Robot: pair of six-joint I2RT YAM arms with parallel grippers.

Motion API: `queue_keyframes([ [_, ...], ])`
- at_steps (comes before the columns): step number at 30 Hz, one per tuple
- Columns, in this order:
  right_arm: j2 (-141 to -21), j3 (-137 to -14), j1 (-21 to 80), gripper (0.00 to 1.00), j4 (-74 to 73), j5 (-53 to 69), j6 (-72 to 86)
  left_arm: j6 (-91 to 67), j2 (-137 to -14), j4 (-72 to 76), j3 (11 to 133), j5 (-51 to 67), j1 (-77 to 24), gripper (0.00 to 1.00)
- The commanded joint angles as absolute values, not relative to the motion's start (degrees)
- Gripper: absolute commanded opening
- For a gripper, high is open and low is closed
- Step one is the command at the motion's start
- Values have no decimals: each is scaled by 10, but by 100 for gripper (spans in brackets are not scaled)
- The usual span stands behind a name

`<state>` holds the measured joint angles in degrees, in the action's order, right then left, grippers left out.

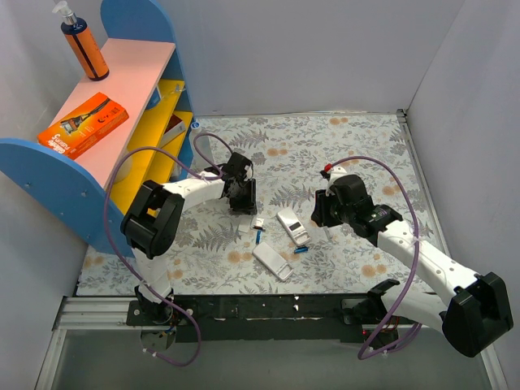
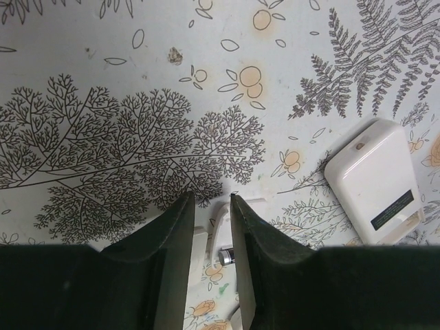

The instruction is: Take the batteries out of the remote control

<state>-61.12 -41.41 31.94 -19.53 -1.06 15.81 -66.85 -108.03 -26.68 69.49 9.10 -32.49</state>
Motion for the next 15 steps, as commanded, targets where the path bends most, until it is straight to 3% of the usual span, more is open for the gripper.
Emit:
queue_keyframes([
  [1, -613, -410, 320, 41, -184, -5, 145, -659, -1072, -251, 700, 105, -330, 28],
  [15, -606, -404, 320, 41, -188, -4, 145, -641, -1075, -258, 692, 94, -337, 27],
])
